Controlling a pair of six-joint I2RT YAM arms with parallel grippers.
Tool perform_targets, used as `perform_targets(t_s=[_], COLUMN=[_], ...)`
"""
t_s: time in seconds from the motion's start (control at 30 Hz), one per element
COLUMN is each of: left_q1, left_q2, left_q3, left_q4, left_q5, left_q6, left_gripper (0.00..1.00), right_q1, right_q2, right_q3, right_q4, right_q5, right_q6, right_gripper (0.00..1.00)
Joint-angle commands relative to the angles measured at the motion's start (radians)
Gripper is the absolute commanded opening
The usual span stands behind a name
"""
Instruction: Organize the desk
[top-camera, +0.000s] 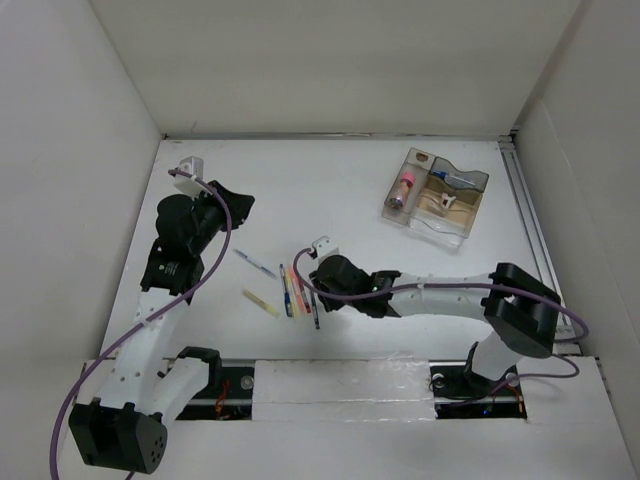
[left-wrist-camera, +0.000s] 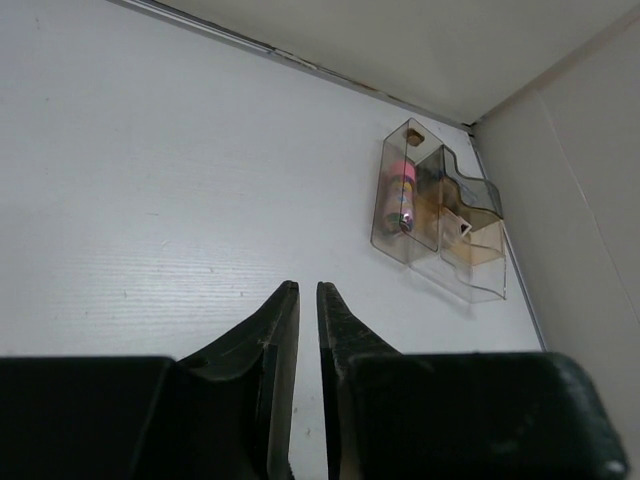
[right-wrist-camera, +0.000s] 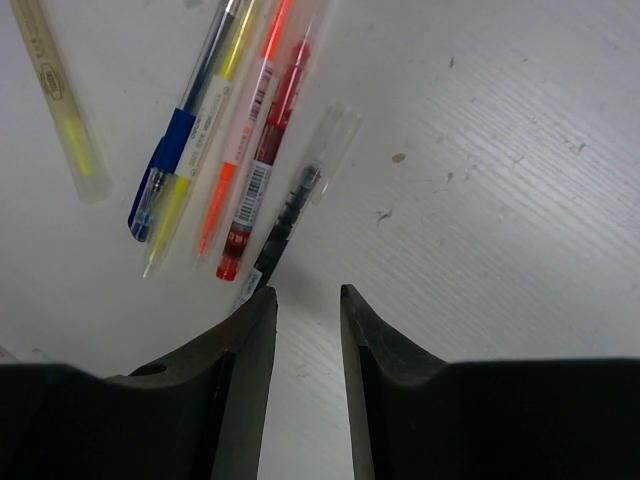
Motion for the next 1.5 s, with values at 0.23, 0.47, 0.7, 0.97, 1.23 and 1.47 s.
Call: perform_targets(t_s=[0.23,0.47,0.7,0.97,1.23,1.47], left_q1=[-0.001,-0.001,-0.001,-0.001,-0.001,-0.001], left_q2=[-0.014,-0.021,-0.027,-0.029,-0.037,-0.063], left_q3=[0.017,0.013,0.014,0.011,0.008,0.005], left_q4=[0.041,0.043,0.044,0.051,0.055,0.069], left_q5=[0.032,0.04,0.04,0.048,0.055,0.066], left_q6=[0.008,0.006,0.008,0.003,-0.001,-0.008], left_gripper=[0.12,0.13,0.13,0.13,0.13,0.14], right_q1=[0.047,0.047,0.047,0.047,0.025,-0.182], right_q2=[0.051,0.104,0.161,0.163,0.039,-0.105], right_q3=[0.073,0.081,0.099,0.082,0.01,-0.044], right_q4=[0.023,0.031,0.035,0.009,-0.021,-0.014], right_q5=[-0.057,-0.051,-0.03,0.033,0.145,0.177], right_q6=[0.067,0.082,0.096,0.105,0.102,0.1], right_gripper=[0.38,0.37,0.36,0.14,0.06,0.03])
